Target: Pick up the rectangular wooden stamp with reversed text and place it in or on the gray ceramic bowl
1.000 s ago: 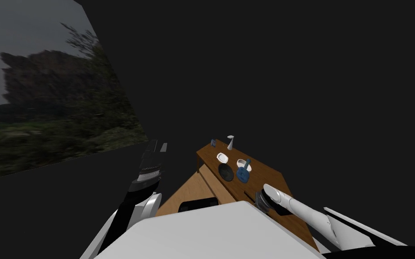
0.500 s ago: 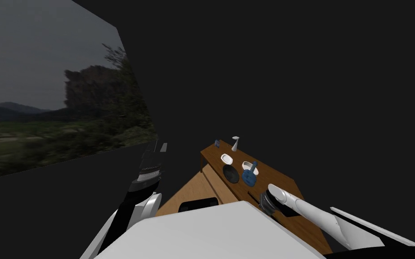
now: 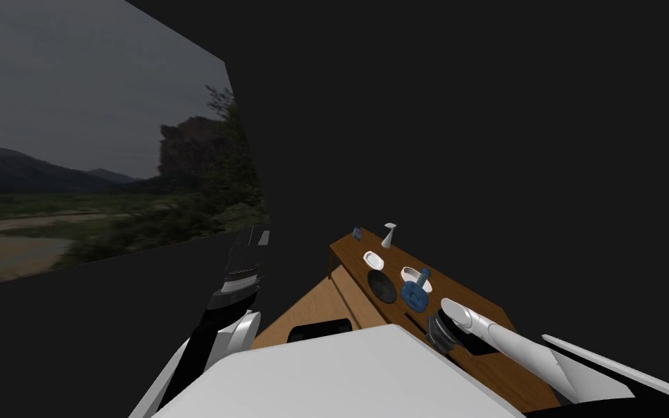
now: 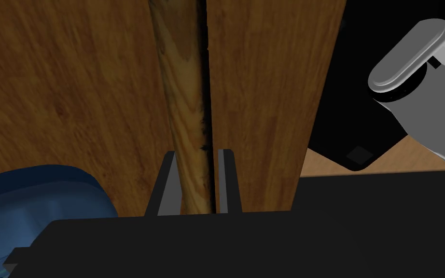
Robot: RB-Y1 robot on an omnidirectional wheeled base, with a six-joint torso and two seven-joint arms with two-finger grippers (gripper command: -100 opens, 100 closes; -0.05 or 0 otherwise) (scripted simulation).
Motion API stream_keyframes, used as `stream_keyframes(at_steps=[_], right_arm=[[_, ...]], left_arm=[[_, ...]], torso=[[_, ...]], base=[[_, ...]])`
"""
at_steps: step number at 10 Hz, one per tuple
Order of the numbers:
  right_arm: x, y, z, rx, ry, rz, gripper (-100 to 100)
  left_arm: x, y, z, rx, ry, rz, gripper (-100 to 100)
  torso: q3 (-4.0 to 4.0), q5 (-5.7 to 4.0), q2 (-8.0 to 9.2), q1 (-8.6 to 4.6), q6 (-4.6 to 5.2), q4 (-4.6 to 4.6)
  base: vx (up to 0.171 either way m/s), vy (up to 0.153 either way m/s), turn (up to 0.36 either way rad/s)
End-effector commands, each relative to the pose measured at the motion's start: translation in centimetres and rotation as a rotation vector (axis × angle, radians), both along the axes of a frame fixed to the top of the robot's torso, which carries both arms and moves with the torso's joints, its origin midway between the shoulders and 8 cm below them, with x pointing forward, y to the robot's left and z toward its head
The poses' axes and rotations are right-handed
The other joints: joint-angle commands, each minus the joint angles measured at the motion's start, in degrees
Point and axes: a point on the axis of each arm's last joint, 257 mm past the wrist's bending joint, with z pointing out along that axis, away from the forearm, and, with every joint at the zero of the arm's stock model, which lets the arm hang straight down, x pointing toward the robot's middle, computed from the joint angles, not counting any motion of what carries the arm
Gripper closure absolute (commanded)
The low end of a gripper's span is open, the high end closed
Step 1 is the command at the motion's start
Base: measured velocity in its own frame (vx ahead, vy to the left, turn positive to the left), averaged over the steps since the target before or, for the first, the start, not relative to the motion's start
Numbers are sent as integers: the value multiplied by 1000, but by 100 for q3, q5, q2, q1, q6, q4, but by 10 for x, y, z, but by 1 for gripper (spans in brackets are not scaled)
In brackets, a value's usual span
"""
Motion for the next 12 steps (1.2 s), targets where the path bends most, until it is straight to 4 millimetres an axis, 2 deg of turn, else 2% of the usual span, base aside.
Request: stream_keyframes(at_steps=[1, 12], right_arm=[[-8, -6, 5, 3, 8, -22, 100], [-39, -43, 38, 5, 31, -160, 100]], left_arm=[[0, 0, 0, 0, 0, 0, 0], [0, 0, 0, 0, 0, 0, 0]], torso=[[0, 0, 0, 0, 0, 0], [0, -1, -5, 11, -8, 5]], base=[[12, 47, 131], [21, 54, 125]])
